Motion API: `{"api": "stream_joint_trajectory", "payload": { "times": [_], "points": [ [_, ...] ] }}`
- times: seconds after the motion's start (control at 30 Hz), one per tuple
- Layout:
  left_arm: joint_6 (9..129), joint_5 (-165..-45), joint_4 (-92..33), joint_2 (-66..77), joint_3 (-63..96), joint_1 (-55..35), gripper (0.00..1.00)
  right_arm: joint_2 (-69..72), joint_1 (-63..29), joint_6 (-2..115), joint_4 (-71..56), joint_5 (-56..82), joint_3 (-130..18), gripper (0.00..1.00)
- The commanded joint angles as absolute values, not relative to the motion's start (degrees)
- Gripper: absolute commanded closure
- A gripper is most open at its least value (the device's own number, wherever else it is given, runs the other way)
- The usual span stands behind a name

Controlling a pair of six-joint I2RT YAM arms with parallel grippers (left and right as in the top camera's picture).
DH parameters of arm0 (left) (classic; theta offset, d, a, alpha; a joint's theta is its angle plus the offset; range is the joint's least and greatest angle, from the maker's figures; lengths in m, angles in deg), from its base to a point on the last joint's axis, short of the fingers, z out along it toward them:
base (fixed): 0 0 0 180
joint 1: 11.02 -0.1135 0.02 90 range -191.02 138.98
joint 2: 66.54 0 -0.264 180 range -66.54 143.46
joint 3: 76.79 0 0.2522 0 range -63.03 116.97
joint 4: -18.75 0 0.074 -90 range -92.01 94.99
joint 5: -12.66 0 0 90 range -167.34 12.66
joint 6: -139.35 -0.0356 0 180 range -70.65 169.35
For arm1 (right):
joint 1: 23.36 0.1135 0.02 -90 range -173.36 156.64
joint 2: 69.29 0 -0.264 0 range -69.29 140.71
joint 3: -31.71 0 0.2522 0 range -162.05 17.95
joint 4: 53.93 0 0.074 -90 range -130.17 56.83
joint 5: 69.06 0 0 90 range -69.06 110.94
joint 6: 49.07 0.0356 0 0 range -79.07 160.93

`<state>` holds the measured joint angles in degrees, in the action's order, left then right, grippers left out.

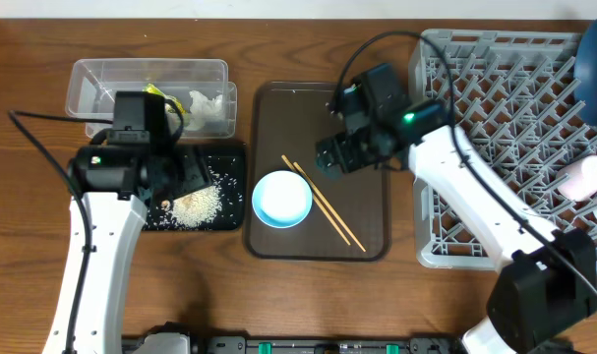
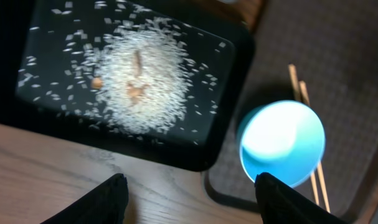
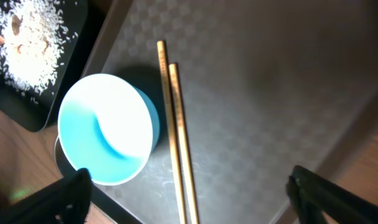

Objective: Sort waste into correct bins and load items into the dishwasher rack
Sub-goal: 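Reach the right gripper to the light blue bowl and grasp its rim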

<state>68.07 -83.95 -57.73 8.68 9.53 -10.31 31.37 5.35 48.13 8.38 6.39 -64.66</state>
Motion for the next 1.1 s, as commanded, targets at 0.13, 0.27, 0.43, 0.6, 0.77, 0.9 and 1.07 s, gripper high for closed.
{"api": "stream_joint_trajectory", "payload": {
  "times": [0.13,0.27,0.43,0.6,0.77,0.9,1.07],
  "points": [
    [70.6,-81.2,-59.6,8.7,9.4,-17.3,0.32,32.1,11.3,56.8,5.2,13.0,-59.8,0.26],
    [70.6,-81.2,-60.9,8.7,9.4,-19.7,0.32,32.1,13.4,57.7,2.9,15.0,-57.9,0.43],
    [70.6,-81.2,-61.6,8.7,9.4,-20.1,0.32,33.2,15.4,59.7,1.6,16.0,-57.2,0.45],
    [70.6,-81.2,-61.9,8.7,9.4,-20.1,0.32,36.8,16.3,61.7,0.7,16.4,-57.2,0.44],
    [70.6,-81.2,-62.1,8.7,9.4,-20.1,0.32,40.3,16.6,63.6,-0.5,16.4,-57.3,0.57],
    [70.6,-81.2,-62.1,8.7,9.4,-20.1,0.32,41.7,16.7,65.4,-2.9,16.4,-57.3,0.77],
    [70.6,-81.2,-62.1,8.7,9.4,-20.1,0.32,42.3,16.7,65.8,-5.1,16.4,-57.2,0.88]
  ]
}}
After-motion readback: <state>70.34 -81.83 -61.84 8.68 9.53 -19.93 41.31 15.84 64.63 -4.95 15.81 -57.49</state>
